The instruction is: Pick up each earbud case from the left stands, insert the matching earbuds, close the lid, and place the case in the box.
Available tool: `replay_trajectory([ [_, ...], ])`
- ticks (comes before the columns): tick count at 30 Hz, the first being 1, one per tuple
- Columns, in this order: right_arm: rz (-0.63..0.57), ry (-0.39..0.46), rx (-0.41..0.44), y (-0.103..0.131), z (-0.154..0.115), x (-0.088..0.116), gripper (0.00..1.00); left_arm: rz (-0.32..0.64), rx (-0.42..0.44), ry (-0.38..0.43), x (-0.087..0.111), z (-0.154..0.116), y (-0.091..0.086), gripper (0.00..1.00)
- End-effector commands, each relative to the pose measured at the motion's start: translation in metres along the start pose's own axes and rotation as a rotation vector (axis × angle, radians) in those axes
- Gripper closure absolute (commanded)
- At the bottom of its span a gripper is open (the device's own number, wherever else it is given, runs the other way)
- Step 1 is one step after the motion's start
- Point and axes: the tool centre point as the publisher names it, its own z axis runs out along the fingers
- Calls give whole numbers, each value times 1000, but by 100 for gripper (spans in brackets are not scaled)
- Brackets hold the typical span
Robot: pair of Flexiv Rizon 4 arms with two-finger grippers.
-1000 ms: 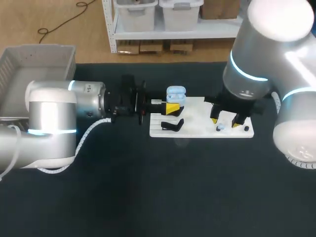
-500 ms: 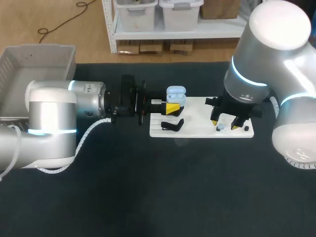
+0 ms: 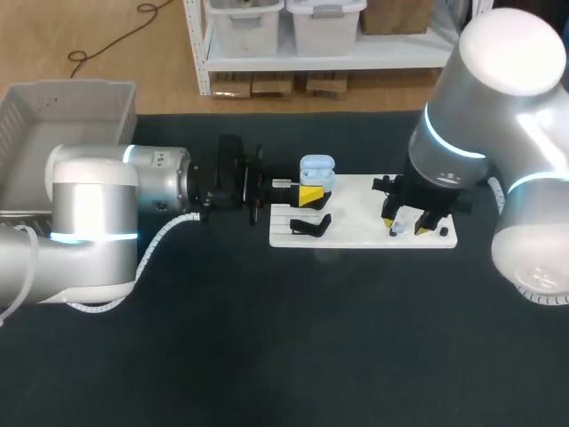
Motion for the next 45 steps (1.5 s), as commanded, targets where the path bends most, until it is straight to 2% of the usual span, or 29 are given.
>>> replay_trajectory([
  [1, 0, 1, -4, 0, 4, -1, 56, 2, -6, -6, 2, 0, -2, 100],
  [31, 12, 9, -19, 3, 10, 0, 69, 2, -6, -6, 2, 0, -2, 100],
  [38, 13, 13, -18, 2, 10, 0, 78, 2, -6, -6, 2, 0, -2, 100],
  [39, 13, 13, -18, 2, 11, 0, 81, 2, -6, -6, 2, 0, -2, 100],
  [41, 14, 14, -18, 2, 11, 0, 98, 2, -6, -6, 2, 0, -2, 100],
  [45, 16, 16, -17, 1, 11, 0, 100, 2, -6, -6, 2, 0, -2, 100],
])
